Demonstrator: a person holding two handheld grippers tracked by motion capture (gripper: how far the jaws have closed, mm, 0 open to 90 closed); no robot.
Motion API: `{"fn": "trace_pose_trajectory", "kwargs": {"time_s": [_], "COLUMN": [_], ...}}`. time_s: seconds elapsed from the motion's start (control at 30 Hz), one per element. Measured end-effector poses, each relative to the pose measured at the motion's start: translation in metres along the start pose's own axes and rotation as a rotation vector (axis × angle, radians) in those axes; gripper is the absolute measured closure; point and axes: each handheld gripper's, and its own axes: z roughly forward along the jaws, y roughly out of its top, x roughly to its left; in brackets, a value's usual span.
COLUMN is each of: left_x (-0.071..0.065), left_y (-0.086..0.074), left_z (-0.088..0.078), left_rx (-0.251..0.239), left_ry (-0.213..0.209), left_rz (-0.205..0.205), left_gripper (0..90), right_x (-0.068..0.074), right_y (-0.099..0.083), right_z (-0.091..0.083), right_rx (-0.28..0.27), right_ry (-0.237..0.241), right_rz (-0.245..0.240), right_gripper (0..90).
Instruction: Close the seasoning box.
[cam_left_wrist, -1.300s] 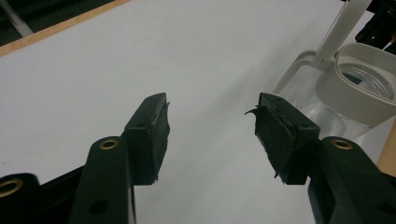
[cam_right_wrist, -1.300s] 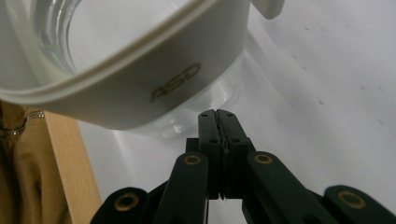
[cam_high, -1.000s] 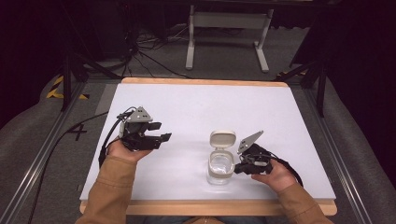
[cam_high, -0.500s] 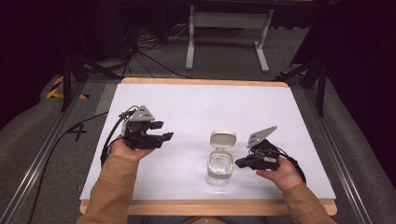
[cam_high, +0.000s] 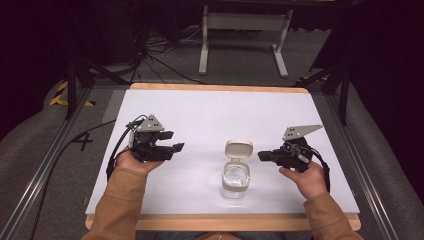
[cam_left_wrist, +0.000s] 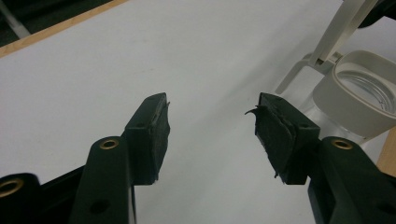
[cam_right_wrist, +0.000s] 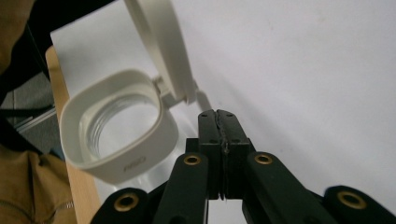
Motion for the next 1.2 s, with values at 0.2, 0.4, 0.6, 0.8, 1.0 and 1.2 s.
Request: {"fn": "trace_pose_trajectory", "kwargs": {"time_s": [0.2, 0.4, 0.6, 0.8, 1.0, 1.2], "left_x": [0.000, 0.002, 0.003, 0.003, 0.005, 0.004], "left_y": [-0.008, -0.016, -0.023, -0.025, -0.027, -0.026], "left_z": [-0.008, -0.017, -0.024, -0.026, -0.027, -0.025], "left_rx": [-0.001, 0.001, -0.002, 0.002, 0.005, 0.011], "left_ry": [0.026, 0.047, 0.061, 0.063, 0.069, 0.059], "left_rz": [-0.021, -0.037, -0.059, -0.061, -0.053, -0.060], "left_gripper": [44.7, 44.7, 44.6, 44.6, 44.6, 44.5], "right_x": [-0.002, -0.010, -0.011, -0.010, -0.008, -0.005], "right_y": [0.014, 0.018, 0.022, 0.025, 0.027, 0.028], "right_z": [0.001, 0.012, 0.018, 0.021, 0.024, 0.023], "right_rx": [-0.052, -0.064, -0.080, -0.082, -0.080, -0.078], "right_ry": [0.004, 0.022, 0.040, 0.052, 0.069, 0.076], "right_rz": [-0.007, 0.003, 0.001, -0.009, -0.017, -0.020], "right_gripper": [89.3, 89.2, 89.1, 89.1, 89.1, 89.1]}}
